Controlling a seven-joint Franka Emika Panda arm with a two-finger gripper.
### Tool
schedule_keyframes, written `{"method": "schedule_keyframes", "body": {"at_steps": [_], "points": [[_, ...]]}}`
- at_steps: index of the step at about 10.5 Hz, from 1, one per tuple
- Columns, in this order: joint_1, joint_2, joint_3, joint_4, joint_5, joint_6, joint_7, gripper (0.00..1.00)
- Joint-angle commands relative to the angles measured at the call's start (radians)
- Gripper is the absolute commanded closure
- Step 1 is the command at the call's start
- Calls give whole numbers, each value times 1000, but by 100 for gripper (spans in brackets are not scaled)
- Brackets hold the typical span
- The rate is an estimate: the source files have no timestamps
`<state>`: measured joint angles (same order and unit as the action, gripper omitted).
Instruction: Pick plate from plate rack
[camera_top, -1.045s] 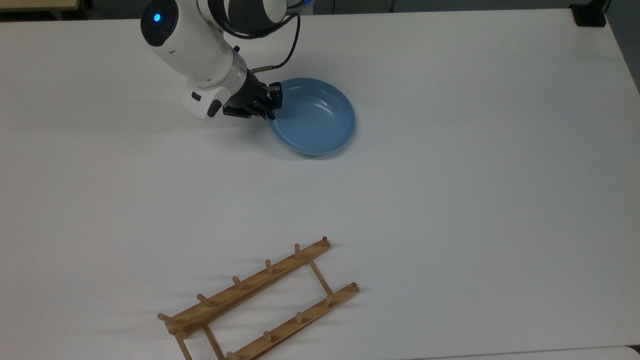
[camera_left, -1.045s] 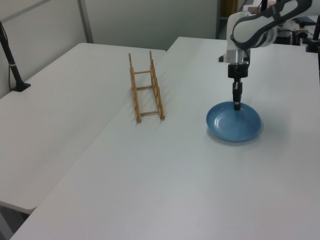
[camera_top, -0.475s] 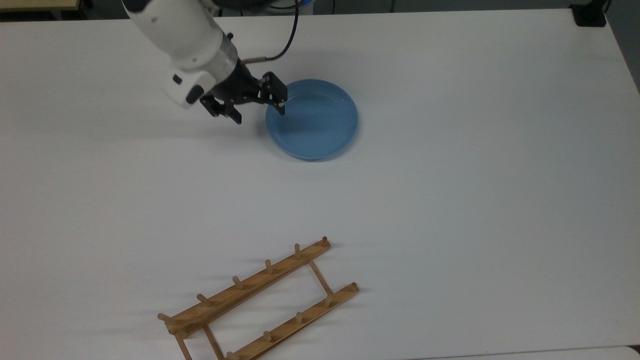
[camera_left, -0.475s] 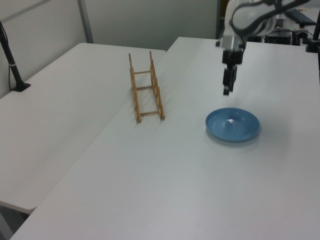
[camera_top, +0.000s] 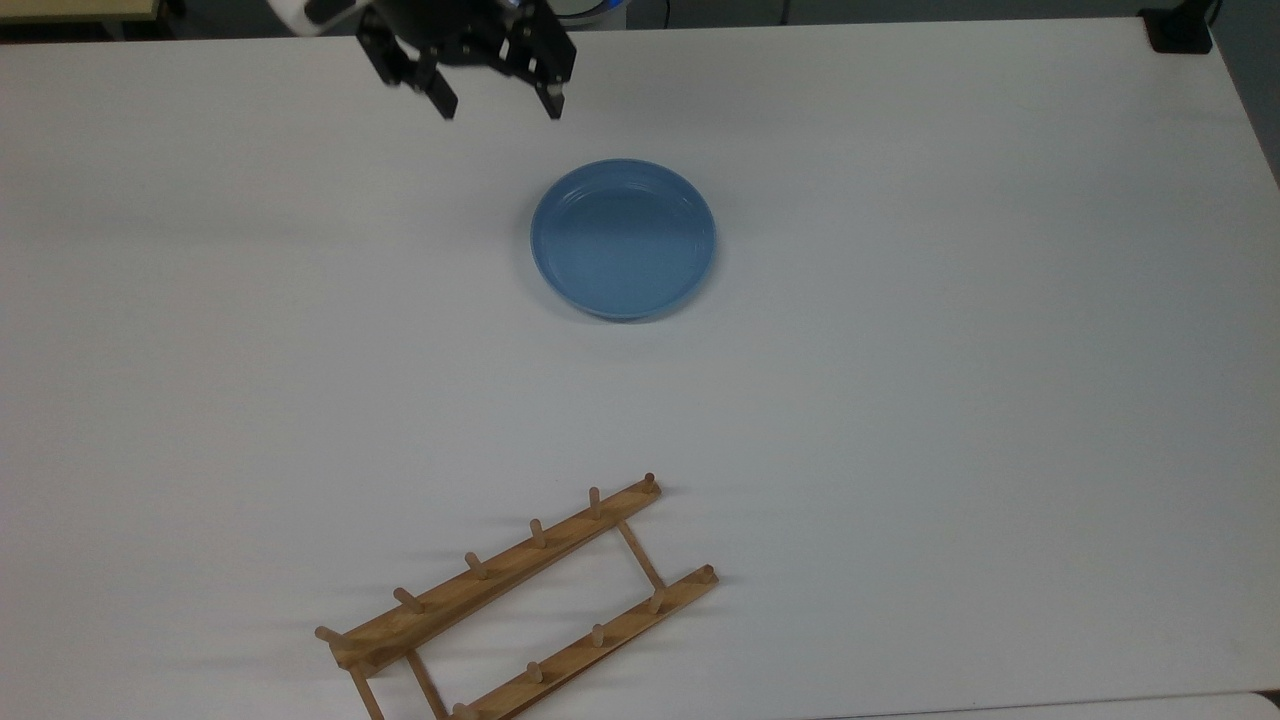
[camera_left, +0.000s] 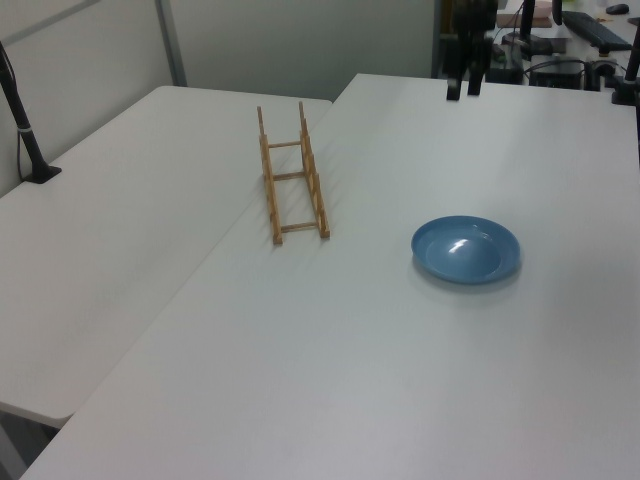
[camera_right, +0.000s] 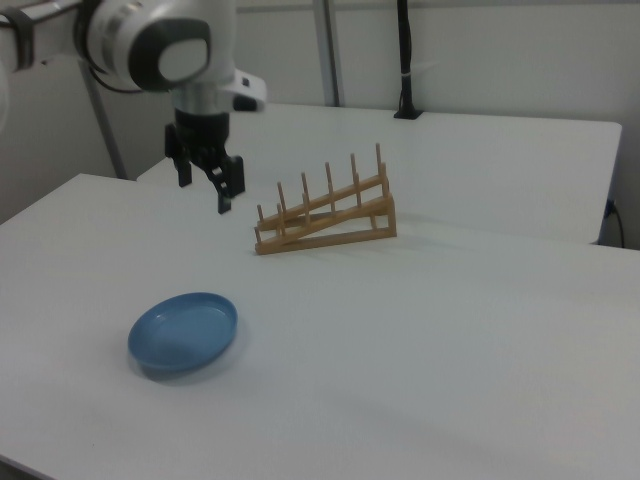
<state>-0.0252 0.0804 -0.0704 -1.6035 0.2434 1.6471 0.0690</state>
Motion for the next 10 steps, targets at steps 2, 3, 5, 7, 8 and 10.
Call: {"method": "schedule_keyframes", "body": {"at_steps": [2,3,5,7,8,10], "points": [[39,-79,20,36,-113,-46,156,0],[41,-91,21,36,-152,-43,146,0],[70,-99,24,33,-289,-18,124,0],[74,-96,26,19,-377,17,107,0],[74,-94,26,20,-380,19,101,0],[77,-97,41,22,-371,10,100,0]]}}
